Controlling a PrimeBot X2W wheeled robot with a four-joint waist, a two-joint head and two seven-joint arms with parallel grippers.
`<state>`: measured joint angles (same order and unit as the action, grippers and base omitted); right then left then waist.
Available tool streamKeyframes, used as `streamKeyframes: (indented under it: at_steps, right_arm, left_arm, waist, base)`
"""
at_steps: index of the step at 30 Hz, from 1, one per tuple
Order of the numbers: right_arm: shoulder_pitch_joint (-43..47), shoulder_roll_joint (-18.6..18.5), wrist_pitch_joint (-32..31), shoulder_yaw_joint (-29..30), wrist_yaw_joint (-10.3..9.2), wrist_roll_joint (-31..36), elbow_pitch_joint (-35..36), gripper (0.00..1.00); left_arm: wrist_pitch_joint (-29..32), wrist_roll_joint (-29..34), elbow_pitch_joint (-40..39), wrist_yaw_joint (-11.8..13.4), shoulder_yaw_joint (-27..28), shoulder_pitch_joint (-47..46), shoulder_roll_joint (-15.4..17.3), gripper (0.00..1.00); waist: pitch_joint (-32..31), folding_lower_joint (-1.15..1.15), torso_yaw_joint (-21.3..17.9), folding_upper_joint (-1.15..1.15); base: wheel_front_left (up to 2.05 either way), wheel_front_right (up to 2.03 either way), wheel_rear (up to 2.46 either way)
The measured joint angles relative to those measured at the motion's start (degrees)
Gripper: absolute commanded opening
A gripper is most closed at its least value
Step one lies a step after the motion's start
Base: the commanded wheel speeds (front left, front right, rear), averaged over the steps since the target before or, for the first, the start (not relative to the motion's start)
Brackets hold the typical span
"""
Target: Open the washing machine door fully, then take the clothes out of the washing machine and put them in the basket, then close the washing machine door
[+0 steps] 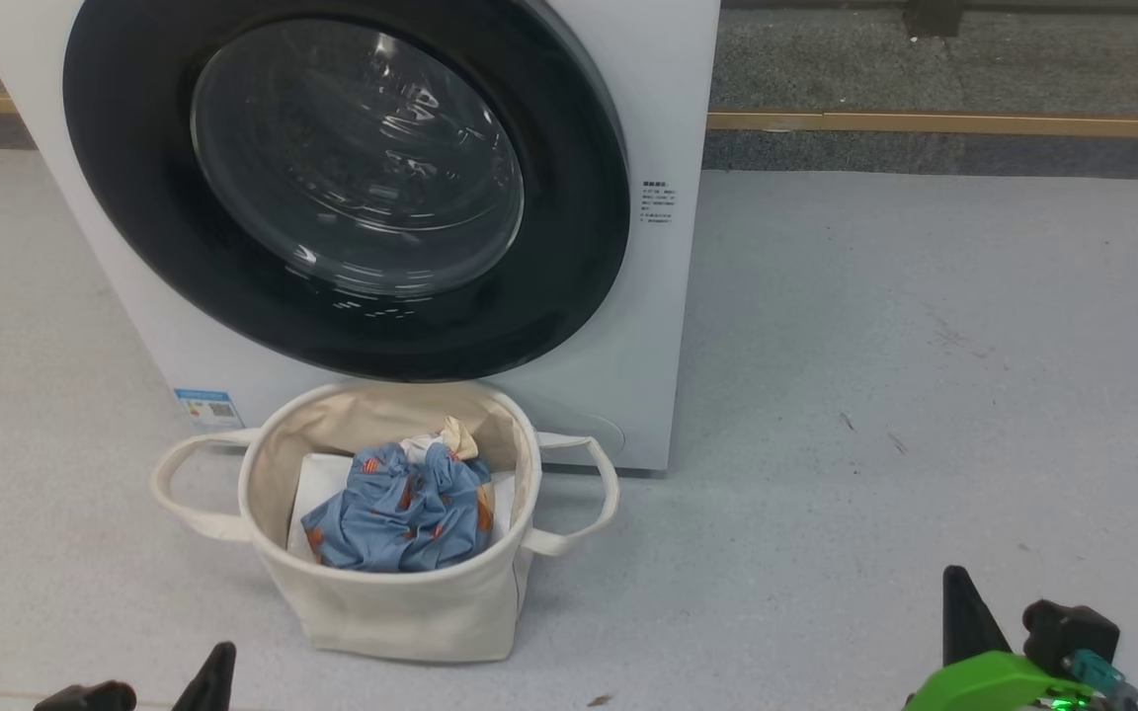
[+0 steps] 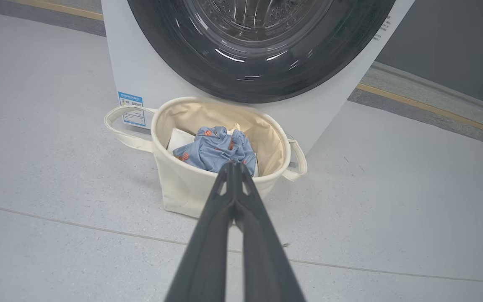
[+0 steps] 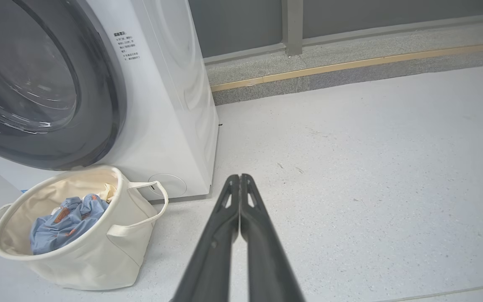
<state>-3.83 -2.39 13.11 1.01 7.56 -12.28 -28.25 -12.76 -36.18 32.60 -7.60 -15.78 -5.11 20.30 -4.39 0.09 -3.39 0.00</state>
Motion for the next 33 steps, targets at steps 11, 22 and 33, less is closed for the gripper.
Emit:
streamKeyframes:
  at_steps: [11, 22, 33]
  right_arm:
    - [0.0, 0.0, -1.5, 0.5, 0.00, -8.2, 1.2, 0.00]
    - [0.0, 0.0, -3.2, 1.2, 0.00, -14.9, 2.1, 0.00]
    - [0.0, 0.0, -5.1, 1.7, 0.00, -22.3, 3.3, 0.00]
  left_arm:
    - [1.8, -5.6, -1.5, 0.0, 2.0, 0.0, -1.8, 0.00]
    - [3.6, -10.3, -2.8, 0.0, 3.7, 0.0, -3.3, 0.00]
    - [5.2, -15.6, -4.5, 0.0, 5.6, 0.0, -4.9, 0.00]
  waist:
    - [0.6, -0.08, 0.4, 0.00]
    - [1.0, -0.08, 0.6, 0.00]
    - [1.4, -0.08, 1.0, 0.00]
  base:
    - [0.00, 0.00, 0.00]
    - [0.00, 0.00, 0.00]
    - [0.00, 0.00, 0.00]
